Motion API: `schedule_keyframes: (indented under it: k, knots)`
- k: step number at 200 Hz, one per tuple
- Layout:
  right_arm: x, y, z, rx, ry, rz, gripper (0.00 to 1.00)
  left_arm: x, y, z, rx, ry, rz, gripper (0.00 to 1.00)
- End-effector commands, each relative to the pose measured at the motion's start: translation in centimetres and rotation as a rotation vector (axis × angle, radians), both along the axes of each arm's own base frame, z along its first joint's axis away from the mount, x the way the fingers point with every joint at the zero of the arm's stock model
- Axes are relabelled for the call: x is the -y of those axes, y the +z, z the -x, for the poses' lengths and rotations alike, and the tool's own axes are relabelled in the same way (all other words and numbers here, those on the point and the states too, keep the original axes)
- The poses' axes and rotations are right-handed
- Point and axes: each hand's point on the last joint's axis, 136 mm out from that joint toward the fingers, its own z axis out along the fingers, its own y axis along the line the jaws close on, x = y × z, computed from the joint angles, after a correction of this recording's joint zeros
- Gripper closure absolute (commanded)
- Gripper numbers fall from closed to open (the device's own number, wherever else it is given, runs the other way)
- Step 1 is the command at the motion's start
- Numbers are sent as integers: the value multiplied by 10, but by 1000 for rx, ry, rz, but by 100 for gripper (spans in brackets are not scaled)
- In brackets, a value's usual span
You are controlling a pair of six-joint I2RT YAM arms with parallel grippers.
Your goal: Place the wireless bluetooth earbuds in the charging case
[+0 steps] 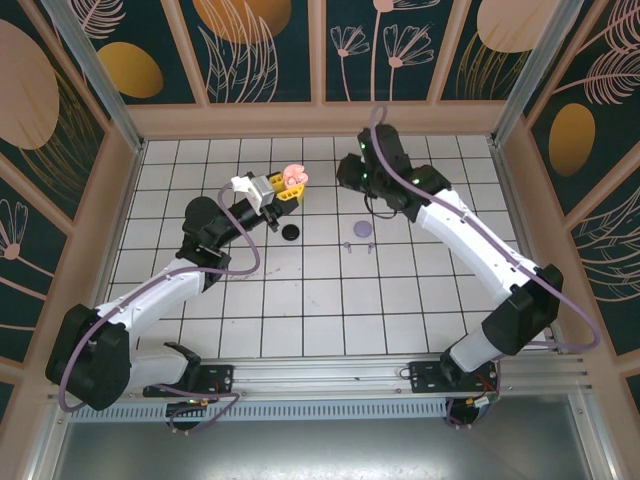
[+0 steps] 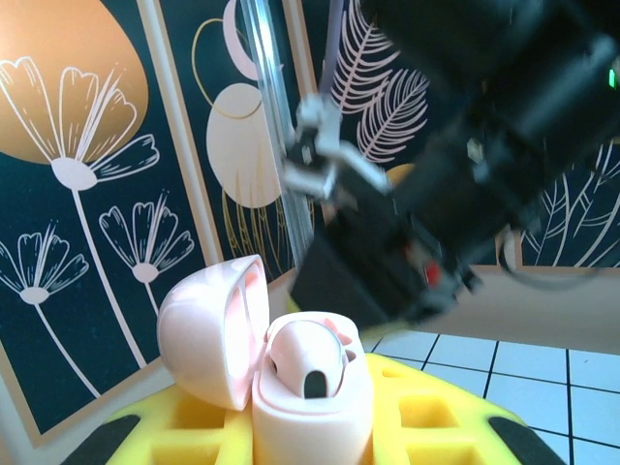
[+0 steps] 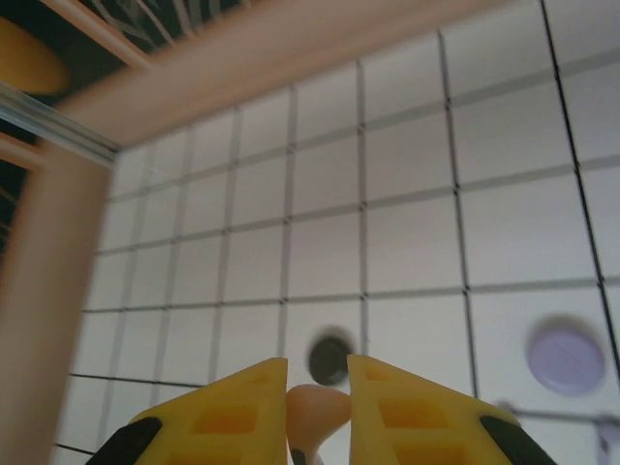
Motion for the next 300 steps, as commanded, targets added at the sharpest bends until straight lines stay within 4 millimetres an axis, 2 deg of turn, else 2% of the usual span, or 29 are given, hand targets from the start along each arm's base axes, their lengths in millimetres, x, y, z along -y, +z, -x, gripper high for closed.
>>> schedule_keyframes:
  k: [1,21,38,105,139,195,259,300]
  knots:
    - [-9,49,5,98,75,-26,80,2,20,8,67,-22,11,100]
    - [-20,79,7,165,117,-56,79,4,18,6,58,-25,5,100]
    - [-30,93,11,202,147,-65,79,5,17,3,50,-25,1,100]
    - [-66,112,38,279,239,-108,79,7,15,-3,39,-18,1,100]
    - [-70,116,52,314,259,-128,79,7,17,-4,40,-17,3,100]
    - [-70,102,67,296,266,-136,79,7,19,-4,44,-17,4,100]
    - [-70,89,70,271,267,-141,79,7,21,-3,48,-20,7,100]
    - [-73,92,70,279,276,-150,79,7,22,-3,48,-22,9,100]
